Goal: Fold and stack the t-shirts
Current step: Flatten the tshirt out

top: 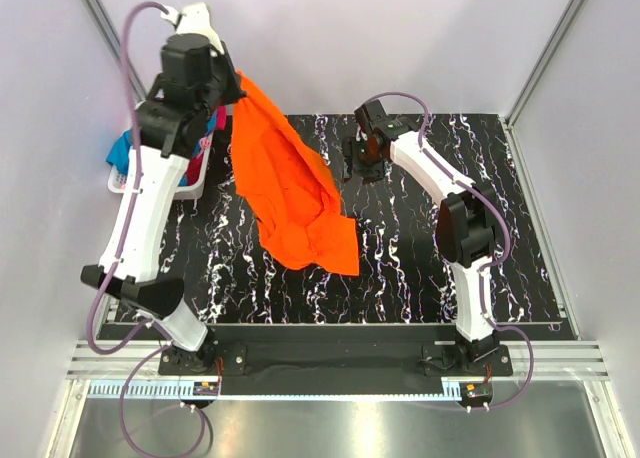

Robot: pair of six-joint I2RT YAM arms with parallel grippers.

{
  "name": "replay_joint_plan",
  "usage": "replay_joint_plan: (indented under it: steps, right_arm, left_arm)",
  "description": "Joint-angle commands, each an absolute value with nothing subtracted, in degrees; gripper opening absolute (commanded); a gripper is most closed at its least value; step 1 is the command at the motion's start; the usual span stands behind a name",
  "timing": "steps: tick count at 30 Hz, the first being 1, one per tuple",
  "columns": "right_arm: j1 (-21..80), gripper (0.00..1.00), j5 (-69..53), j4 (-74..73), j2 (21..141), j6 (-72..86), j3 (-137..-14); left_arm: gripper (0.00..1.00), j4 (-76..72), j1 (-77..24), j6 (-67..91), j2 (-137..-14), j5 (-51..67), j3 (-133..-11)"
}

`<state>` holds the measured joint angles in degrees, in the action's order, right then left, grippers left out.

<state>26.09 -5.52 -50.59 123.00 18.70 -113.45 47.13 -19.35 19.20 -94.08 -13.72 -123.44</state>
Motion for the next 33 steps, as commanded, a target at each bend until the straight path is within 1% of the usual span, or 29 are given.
replay_joint_plan:
  steps: [1,3,7,13,16,21,28,29,33]
  right_arm:
    - [26.3,0.65,-9.5,-47.7,121.0,18.1,-114.3]
    - [26.2,0.65,-10.5,-47.3,121.5,18.4,-114.7]
    - [26.2,0.65,-13.1,-46.9,123.3,18.6,-115.8]
    - [27.0,0.65,-17.7,-47.4,126.4,19.5,-114.6]
    - [28.0,0.65,-20.6,-47.5,128.8,19.4,-116.0]
    - [29.4,0.65,-26.4,-47.2,132.7,18.2,-122.9]
    - [29.7,0.66,-29.0,-47.4,140.0,18.9,-134.8]
    - [29.7,0.66,-29.4,-47.3,141.1,18.5,-138.1]
    - [29.8,0.65,-32.2,-47.4,146.8,17.5,-143.8]
  left_arm:
    - [0.00,45.2,-19.2,16.7,-90.4,-12.4,-129.5]
    - [0.00,45.2,-19.2,16.1,-90.4,-12.0,-130.8]
    - [0.00,45.4,-19.2,15.6,-89.6,-12.7,-129.5]
    - [0.00,45.5,-19.2,15.6,-85.6,-17.4,-124.6]
    - [0.00,45.5,-19.2,15.6,-83.9,-16.5,-122.4]
    - [0.00,46.8,-19.2,15.6,-83.3,-14.5,-122.3]
    - [0.00,48.6,-19.2,16.5,-82.3,-12.9,-123.9]
    - [0.00,48.9,-19.2,17.0,-81.9,-12.7,-122.7]
    - [0.00,49.0,-19.2,18.5,-79.6,-12.1,-117.8]
